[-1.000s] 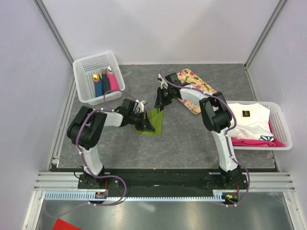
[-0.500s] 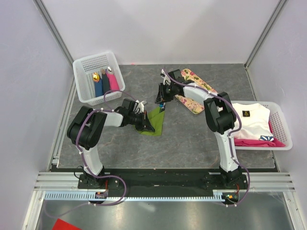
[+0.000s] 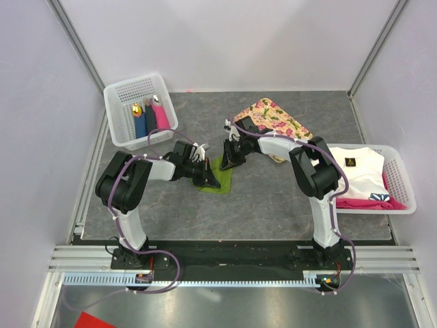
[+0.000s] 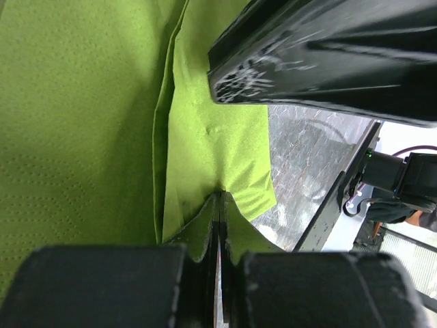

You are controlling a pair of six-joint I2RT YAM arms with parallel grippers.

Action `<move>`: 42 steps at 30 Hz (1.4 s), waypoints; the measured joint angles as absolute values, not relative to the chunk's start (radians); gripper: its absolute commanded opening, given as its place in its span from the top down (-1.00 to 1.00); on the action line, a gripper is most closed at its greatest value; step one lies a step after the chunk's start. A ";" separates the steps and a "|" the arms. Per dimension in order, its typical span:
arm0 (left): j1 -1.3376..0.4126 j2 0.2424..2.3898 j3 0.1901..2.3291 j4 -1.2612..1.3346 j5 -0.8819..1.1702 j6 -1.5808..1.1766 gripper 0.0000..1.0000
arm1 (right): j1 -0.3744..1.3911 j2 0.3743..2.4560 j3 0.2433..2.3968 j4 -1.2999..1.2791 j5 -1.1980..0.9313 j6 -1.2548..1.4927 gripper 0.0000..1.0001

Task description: Place the utensils on the paper napkin and roll it up

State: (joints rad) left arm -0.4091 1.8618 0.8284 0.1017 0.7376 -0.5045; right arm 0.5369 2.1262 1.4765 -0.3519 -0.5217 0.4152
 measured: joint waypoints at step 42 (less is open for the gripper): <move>-0.162 1.639 0.783 -0.170 0.555 -0.464 -0.28 | 0.568 2.139 1.412 -0.236 -0.545 0.308 0.86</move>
